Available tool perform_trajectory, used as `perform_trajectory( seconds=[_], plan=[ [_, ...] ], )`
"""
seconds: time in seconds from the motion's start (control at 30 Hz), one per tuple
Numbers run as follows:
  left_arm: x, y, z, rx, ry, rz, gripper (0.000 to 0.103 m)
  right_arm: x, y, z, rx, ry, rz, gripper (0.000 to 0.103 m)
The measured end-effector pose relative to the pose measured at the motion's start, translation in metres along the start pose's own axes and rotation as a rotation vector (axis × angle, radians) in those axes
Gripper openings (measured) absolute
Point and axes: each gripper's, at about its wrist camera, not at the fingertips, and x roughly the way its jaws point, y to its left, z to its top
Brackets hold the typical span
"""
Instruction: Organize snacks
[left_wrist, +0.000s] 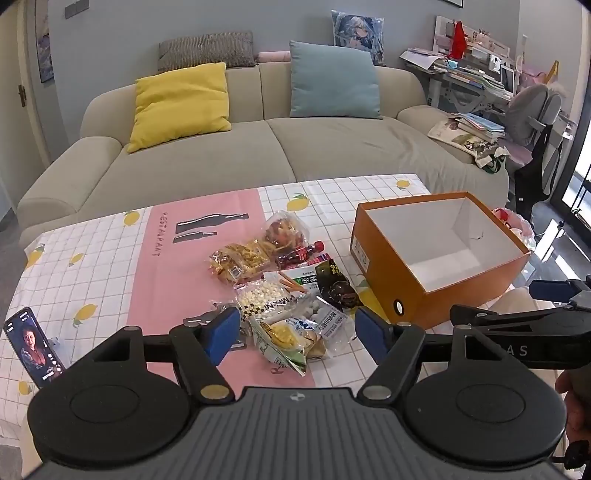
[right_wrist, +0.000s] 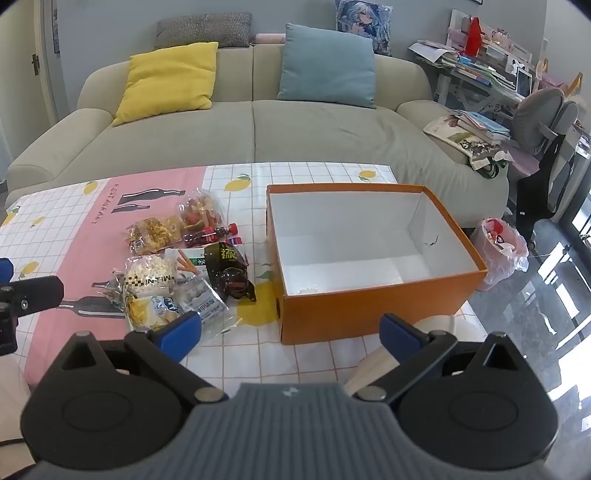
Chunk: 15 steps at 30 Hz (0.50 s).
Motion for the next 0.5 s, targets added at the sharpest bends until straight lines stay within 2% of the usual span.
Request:
perform_trajectory(
  seconds=[0.5],
  plan=[
    [-0.0012,0.0010,0.0008,-0.004,-0.001,0.001,0.084,-0.0019,0.0020,-0.0002,-0.002,0.000,-0.003,0.100]
  ],
)
